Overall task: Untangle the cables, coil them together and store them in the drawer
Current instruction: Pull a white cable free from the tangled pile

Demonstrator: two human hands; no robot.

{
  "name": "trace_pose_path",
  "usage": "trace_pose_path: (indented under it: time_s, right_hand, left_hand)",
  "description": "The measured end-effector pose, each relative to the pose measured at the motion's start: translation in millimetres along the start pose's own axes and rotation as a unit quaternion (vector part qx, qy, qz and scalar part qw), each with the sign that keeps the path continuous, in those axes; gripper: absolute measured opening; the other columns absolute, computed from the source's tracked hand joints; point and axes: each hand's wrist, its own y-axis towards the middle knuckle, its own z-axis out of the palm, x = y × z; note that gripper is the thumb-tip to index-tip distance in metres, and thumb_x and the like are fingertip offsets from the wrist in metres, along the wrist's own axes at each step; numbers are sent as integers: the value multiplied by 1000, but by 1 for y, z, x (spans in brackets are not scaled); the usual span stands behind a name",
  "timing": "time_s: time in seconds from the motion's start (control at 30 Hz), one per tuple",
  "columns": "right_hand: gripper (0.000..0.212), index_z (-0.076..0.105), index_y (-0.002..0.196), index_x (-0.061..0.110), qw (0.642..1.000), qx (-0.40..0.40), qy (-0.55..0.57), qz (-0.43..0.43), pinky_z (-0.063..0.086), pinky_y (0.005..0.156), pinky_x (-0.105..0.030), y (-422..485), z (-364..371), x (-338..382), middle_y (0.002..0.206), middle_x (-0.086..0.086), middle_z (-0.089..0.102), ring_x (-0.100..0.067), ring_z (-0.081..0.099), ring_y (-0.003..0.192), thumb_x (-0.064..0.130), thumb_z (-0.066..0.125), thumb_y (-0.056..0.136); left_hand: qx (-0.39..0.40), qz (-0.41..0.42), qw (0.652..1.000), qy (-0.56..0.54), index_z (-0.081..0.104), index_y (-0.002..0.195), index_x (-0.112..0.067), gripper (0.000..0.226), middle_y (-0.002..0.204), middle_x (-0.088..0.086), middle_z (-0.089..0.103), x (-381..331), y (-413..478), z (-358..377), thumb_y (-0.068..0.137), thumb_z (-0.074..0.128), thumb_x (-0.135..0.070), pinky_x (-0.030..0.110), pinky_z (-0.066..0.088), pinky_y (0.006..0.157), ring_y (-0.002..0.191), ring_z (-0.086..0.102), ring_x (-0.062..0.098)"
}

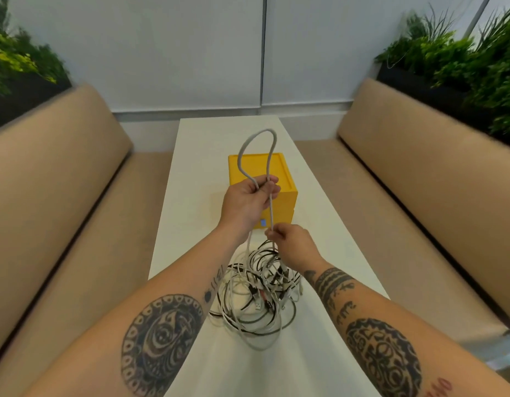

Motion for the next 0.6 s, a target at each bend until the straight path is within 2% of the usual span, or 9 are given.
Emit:
trace_pose_path:
  time_s: [0.07,0.13,0.2,0.23,0.33,0.4,0.5,0.6]
  right_hand:
    - [20,66,82,31,999,-29,14,2,50,77,-36,7,-4,3,86,0,71,-26,63,86,35,55,98]
    - [19,70,82,32,998,-54,42,-1,52,81,-38,13,-14,10,88,2,73,-23,65,86,34,57,96]
    - [18,73,83,29,995,-72,73,-17,54,81,-38,20,-25,19,86,3,74,-20,68,83,31,59,96]
    - [19,73,82,28,994,-76,79,-29,55,80,-38,23,-30,24,84,4,74,-18,69,81,31,60,96]
    - [19,74,84,25,989,-76,109,-63,56,75,-34,28,-40,39,83,6,74,-11,70,75,32,61,96]
    - [19,75,83,25,983,-83,144,-76,55,73,-32,31,-44,49,80,6,74,-10,69,72,33,63,95]
    - [23,74,77,23,977,-88,172,-91,52,67,-30,34,-52,65,76,3,73,-14,69,69,35,64,94]
    - [21,74,79,20,968,-97,218,-81,52,65,-28,36,-58,71,78,2,74,-12,68,64,29,64,95]
  left_hand:
    - [-5,7,1000,19,73,107,-23,14,107,-8,75,3,3,-9,94,68,-26,44,57,92,100,71,11]
    - [-14,17,998,55,72,104,-37,17,111,-16,73,9,4,-20,88,70,-43,46,57,92,103,70,11]
    - [-13,8,997,75,69,102,-53,20,101,-8,74,19,1,-30,82,67,-55,46,58,89,99,70,16]
    - [-8,-1,997,79,68,102,-54,21,97,-5,73,24,-1,-32,82,67,-57,45,59,87,98,70,16]
    - [7,-17,992,122,70,116,-39,25,98,0,74,38,-7,-33,93,64,-46,43,61,83,98,71,19]
    - [34,-21,981,192,70,118,-41,26,99,0,75,46,-6,-33,93,64,-43,43,59,84,97,70,22]
    - [65,-28,951,302,75,113,-36,22,96,-3,74,51,-1,-30,94,64,-39,28,49,73,94,67,17]
    - [45,-50,951,303,75,112,-32,22,96,-9,70,52,1,-29,93,66,-37,7,40,60,83,62,3]
